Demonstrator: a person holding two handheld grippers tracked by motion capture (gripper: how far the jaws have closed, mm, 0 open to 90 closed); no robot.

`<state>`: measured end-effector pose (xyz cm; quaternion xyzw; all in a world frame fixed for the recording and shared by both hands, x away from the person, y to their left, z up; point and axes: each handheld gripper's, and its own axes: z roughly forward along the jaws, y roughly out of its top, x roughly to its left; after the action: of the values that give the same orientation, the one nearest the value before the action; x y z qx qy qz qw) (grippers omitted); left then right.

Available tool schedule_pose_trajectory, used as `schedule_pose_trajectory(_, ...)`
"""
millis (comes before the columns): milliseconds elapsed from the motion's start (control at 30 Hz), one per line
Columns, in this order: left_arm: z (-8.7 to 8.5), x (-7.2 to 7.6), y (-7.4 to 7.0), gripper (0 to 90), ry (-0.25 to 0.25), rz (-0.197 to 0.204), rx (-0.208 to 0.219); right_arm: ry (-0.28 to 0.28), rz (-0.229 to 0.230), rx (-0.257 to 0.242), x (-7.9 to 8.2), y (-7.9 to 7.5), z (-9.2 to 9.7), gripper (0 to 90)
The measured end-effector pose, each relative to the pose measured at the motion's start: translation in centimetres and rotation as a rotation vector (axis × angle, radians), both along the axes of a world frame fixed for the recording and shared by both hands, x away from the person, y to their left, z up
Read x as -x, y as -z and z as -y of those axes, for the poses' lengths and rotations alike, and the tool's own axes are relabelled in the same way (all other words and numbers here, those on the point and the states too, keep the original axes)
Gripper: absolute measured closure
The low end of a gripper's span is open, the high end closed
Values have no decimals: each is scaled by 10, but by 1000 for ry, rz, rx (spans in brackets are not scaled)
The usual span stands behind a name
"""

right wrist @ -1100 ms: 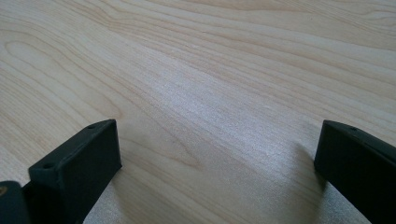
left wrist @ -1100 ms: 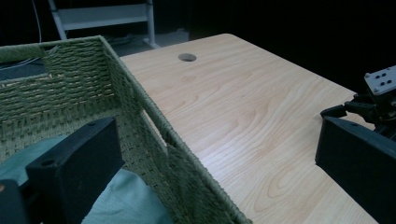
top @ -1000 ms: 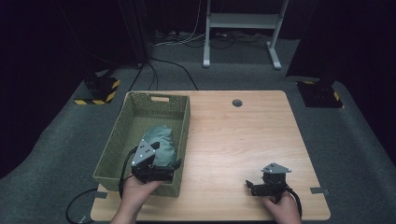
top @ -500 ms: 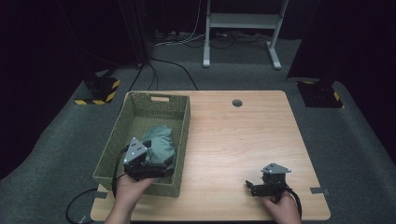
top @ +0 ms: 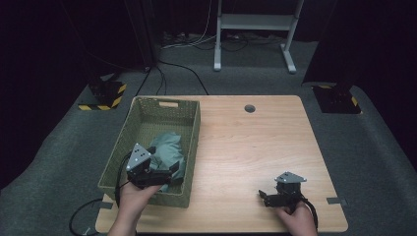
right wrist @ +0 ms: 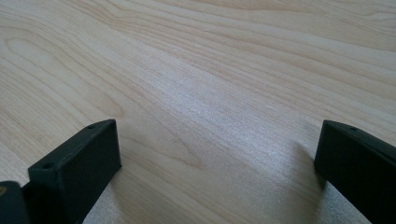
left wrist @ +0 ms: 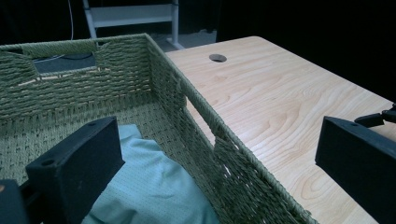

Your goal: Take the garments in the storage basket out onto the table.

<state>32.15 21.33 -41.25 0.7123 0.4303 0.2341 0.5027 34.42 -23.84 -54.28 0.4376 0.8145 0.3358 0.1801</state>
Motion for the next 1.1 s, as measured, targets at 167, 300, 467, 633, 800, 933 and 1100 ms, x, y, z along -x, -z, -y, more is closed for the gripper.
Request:
schedule_pose_trajectory(167,3,-7,-6,6,-3,-8,-33,0,0,0,0,0,0,1)
schedule_pose_trajectory(300,4,-19,-10,7,-5,-34,-53,0,-1,-5,0,0,1,1)
schedule_pose_trajectory(467,3,-37,-16,6,-29,-81,-83,-6,-3,-16,0,0,1,1)
schedule_pose_trajectory(633,-7,-56,-12,6,-65,-157,-81,-8,-6,-23,0,0,2,1)
schedule_pose_trajectory(800,-20,-70,-4,8,-98,-213,-78,-8,-4,-19,0,0,2,1)
schedule_pose_trajectory(933,-26,-80,0,8,-111,-255,-91,-14,-8,-32,-1,-1,3,1)
schedule_pose_trajectory(1100,-30,-92,2,8,-129,-298,-97,-16,-7,-30,-1,-1,3,1)
